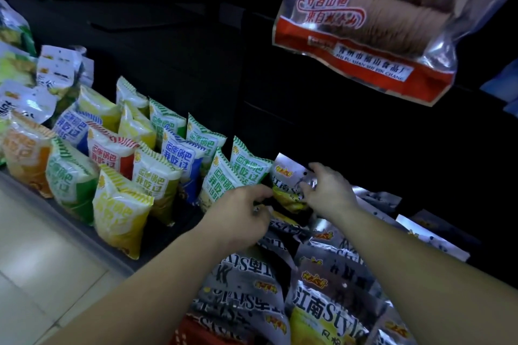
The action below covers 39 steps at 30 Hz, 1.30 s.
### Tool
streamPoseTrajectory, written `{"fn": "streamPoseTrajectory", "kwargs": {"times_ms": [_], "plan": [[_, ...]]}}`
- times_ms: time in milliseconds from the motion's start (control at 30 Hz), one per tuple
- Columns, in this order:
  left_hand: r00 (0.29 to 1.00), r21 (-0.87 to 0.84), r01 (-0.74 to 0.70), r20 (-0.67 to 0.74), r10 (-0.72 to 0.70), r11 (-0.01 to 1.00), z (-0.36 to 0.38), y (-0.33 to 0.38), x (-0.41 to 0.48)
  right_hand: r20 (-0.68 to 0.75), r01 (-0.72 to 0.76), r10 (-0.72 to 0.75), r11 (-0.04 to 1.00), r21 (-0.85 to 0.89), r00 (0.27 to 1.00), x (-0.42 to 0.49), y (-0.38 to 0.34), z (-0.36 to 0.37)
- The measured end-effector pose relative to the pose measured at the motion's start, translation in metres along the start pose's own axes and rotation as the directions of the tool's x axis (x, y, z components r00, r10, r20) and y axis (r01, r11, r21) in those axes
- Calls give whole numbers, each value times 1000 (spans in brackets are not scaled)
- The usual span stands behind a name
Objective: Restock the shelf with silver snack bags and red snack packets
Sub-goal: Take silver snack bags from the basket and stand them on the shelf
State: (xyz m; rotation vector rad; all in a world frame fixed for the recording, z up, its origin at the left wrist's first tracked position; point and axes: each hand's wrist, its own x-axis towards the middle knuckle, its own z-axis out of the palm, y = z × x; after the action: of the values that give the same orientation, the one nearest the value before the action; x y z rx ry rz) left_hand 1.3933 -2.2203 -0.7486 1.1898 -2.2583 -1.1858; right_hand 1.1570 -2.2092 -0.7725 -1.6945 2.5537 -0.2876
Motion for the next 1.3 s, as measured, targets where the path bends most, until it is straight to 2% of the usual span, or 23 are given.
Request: {"fn": "streamPoseTrajectory", "kwargs": {"times_ms": [100, 200, 300, 433, 500, 600, 633, 700, 767, 800, 867, 967, 1067, 1133, 1233, 1300], "plan": [[999, -48, 15, -28, -17, 999, 0, -4, 1, -44, 22, -25, 998, -67, 999, 5, 1, 3], [999, -47, 22, -37, -24, 999, 0, -9, 1, -208, 74, -79, 997, -32, 975, 2, -9, -9], [992, -48, 18, -124, -24, 999, -5, -7, -2, -362, 123, -111, 992, 10, 926, -13, -26, -38], [965, -130, -73, -258, 37, 989, -21, 11, -9, -426, 231, -216, 973, -17, 878, -57, -43, -92], [969, -141, -131, -225, 97, 981, -33, 31, -20, -416, 324, -297, 946, -7, 860, -87, -46, -117], [986, -102, -167, -33, 165, 981, -52, 59, -51, -399, 450, -377, 887, 106, 836, -135, -46, -157], [985, -95, -172, 11, 174, 981, -58, 67, -63, -408, 446, -349, 878, 171, 844, -151, -46, -169], [984, -108, -172, 29, 177, 979, -67, 88, -89, -429, 363, -203, 871, 332, 880, -185, -48, -193], [986, -182, -155, 34, 163, 971, -70, 115, -117, -354, 223, -24, 815, 535, 935, -220, -50, -210], [983, -272, -151, 60, 173, 950, -71, 129, -131, -267, 146, 41, 753, 642, 963, -237, -51, -216], [976, -428, -120, 115, 185, 896, -73, 154, -160, -111, 48, 70, 595, 802, 991, -271, -53, -221], [982, -529, -117, 66, 178, 841, -67, 181, -198, -80, 39, 87, 393, 919, 993, -310, -59, -225], [991, -533, -96, -133, 29, 841, -51, 191, -227, -125, 47, 165, 414, 909, 978, -331, -64, -225], [980, -529, -140, -193, 42, 837, -44, 194, -244, -171, 82, 163, 446, 891, 972, -337, -66, -222], [957, -452, -206, -279, 82, 868, -34, 195, -261, -167, 91, 111, 492, 866, 980, -342, -66, -218], [945, -465, -210, -321, 57, 860, -28, 194, -266, -190, 111, 124, 469, 876, 974, -344, -66, -217]]}}
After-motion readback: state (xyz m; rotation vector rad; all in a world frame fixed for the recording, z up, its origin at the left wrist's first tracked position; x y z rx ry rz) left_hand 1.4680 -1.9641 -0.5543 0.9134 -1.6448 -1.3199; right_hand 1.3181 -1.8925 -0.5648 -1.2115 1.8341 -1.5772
